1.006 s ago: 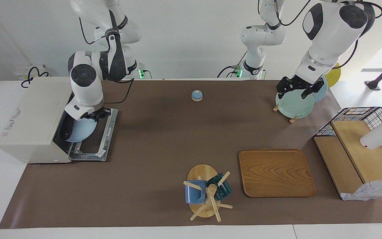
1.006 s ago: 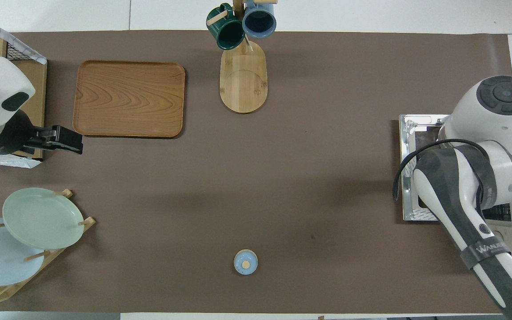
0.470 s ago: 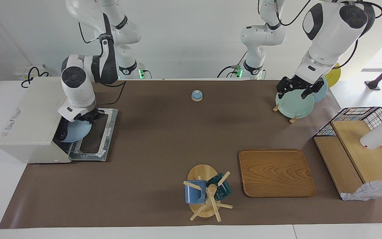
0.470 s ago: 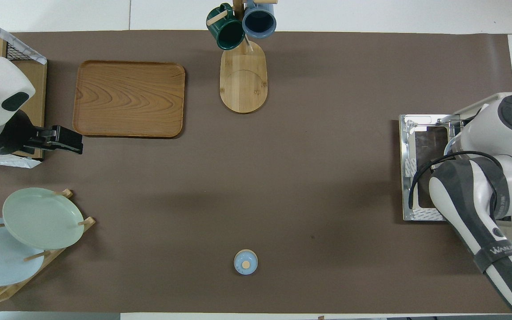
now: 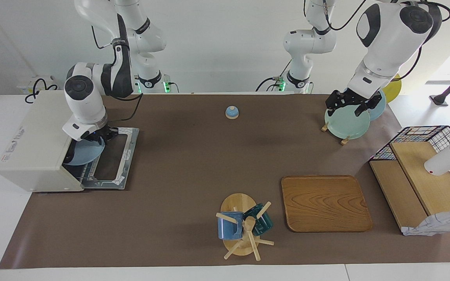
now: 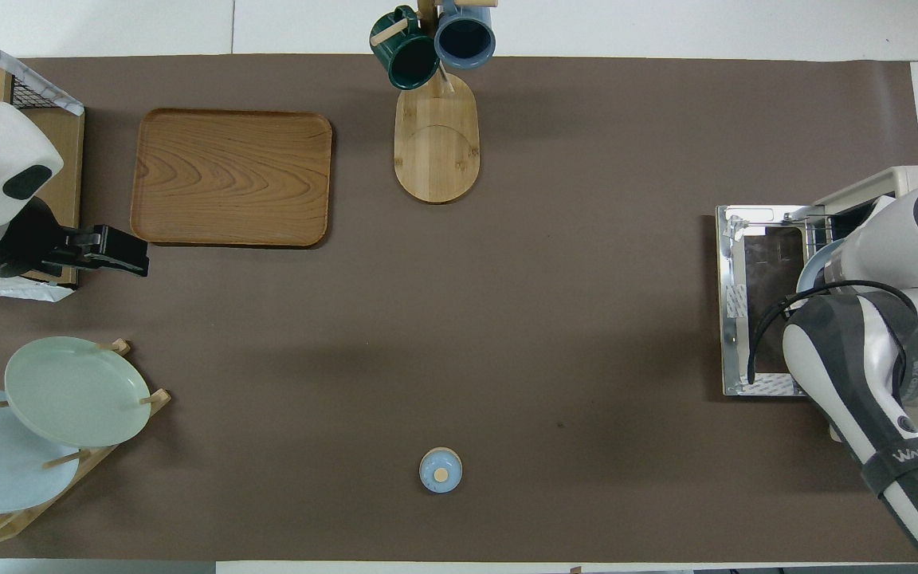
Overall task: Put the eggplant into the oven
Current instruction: 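Insert the eggplant into the open oven and release it with the right gripper, then push the oven door closed with the right gripper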
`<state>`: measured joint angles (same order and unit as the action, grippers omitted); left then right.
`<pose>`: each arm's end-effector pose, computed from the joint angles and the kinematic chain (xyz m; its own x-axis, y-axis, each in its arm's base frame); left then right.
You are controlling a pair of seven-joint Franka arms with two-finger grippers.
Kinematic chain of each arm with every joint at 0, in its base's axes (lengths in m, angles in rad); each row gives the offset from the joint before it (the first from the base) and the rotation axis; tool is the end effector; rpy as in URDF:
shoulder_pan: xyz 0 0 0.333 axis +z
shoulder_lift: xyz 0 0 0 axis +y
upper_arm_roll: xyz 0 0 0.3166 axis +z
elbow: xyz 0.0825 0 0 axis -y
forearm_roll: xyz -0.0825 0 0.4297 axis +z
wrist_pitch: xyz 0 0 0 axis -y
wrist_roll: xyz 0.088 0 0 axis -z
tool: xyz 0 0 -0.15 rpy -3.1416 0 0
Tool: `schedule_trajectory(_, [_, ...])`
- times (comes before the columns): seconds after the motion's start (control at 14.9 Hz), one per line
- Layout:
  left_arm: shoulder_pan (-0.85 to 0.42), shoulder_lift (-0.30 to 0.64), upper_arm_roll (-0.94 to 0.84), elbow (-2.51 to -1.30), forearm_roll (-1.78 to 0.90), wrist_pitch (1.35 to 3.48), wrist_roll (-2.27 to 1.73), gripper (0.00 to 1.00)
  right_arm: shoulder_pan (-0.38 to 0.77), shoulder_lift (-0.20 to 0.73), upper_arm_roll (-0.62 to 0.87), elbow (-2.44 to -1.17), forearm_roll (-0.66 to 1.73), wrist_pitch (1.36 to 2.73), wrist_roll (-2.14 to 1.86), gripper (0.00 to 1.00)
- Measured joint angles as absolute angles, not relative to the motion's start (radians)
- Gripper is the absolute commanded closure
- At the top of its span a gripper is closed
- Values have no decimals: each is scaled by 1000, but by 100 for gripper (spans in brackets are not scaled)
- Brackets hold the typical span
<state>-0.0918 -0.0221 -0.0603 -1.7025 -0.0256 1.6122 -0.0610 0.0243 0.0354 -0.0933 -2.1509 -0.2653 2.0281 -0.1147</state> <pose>0.5818 -0.0932 0.5307 0.9936 -0.0895 -0.0695 -0.0883 -0.9959 0.0199 0.5543 -0.0635 0.3067 0.9681 0.1585 -0.1941 0.1967 -0.9606 0.1964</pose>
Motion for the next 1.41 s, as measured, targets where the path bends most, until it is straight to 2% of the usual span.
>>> schedule_trajectory(0.2, [-92,-22,-60,-1702,-26,1612,-61,0,38,35,-83,-2130,-263,2024,-115,59])
schedule_trajectory(0.27, [-92,-22,-60,-1702,-26,1612,-61,0,61,34,-81,-2107,-259,2004,-114,64])
schedule_trajectory(0.34, [-92,-22,-60,-1702,-26,1612,-61,0,91,33,-80,-2077,-256,1977,-105,76])
schedule_trajectory(0.4, [-92,-22,-60,-1702,-26,1612,-61,0,124,32,-78,-2048,-254,1958,-80,94])
schedule_trajectory(0.47, [-92,-22,-60,-1702,-26,1612,-61,0,157,31,-76,-2033,-253,1963,-35,100])
schedule_trajectory(0.74, [-92,-22,-60,-1702,-26,1612,-61,0,235,50,-72,-2081,-252,2100,150,100])
schedule_trajectory(1.01, [-92,-22,-60,-1702,-26,1612,-61,0,227,127,-78,-2147,-252,2255,205,100])
schedule_trajectory(1.41, [-92,-22,-60,-1702,-26,1612,-61,0,226,185,-79,-2156,-252,2283,234,100])
